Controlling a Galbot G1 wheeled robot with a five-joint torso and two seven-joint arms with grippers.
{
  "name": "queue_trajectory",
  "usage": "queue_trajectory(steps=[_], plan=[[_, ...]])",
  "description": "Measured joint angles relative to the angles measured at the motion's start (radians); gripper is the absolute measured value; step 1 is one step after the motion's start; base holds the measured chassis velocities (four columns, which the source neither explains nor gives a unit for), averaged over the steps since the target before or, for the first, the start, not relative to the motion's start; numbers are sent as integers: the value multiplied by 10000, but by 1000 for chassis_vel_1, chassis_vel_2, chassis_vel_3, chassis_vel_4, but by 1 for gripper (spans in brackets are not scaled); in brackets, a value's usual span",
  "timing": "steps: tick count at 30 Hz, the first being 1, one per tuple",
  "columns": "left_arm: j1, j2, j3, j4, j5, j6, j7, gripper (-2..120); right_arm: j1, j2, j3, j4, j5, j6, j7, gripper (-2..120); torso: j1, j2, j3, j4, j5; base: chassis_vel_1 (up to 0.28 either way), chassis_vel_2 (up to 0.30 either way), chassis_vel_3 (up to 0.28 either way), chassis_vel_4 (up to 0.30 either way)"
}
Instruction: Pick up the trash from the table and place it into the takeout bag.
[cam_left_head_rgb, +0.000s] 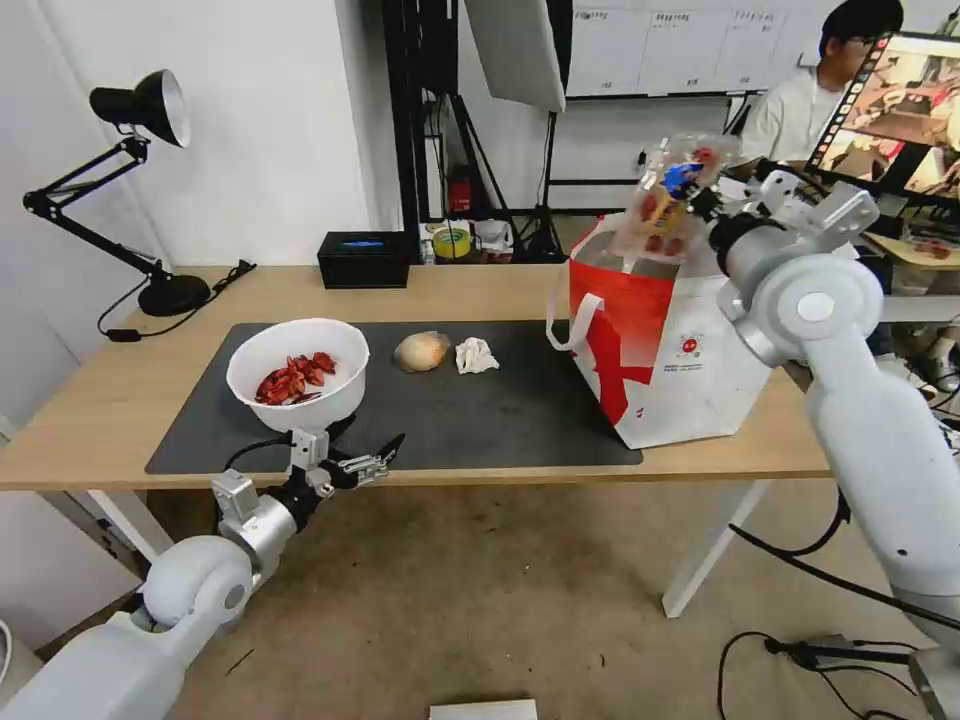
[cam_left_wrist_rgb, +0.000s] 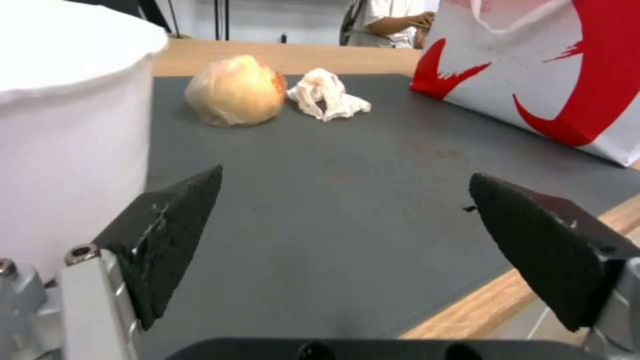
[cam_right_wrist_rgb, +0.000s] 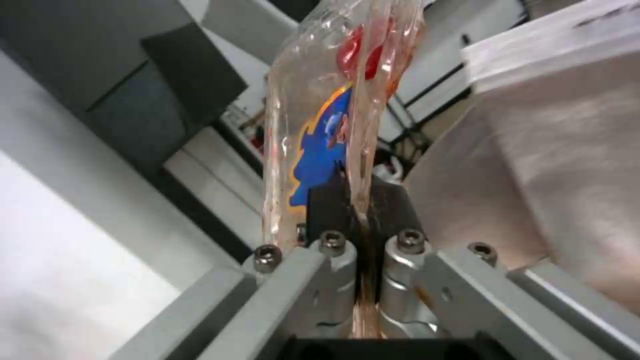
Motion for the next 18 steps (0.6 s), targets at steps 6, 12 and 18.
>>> queue_trajectory(steps=[6,12,18], plan=[[-231,-76,257,51,13,-1,-12,100,-121,-238,0,115,0,-122,179,0,0,0,0,-1,0,0,0,0,0],[-329,-108,373,102,10,-1,-36,100,-327,-306,147,225,246,-250,208,0,0,0,0,1,-1,0,0,0,0],[-369,-89,495,124,225,-289,30,100,-564,-298,210,403,398,-353,544,19,0,0,0,0,-1,0,0,0,0]])
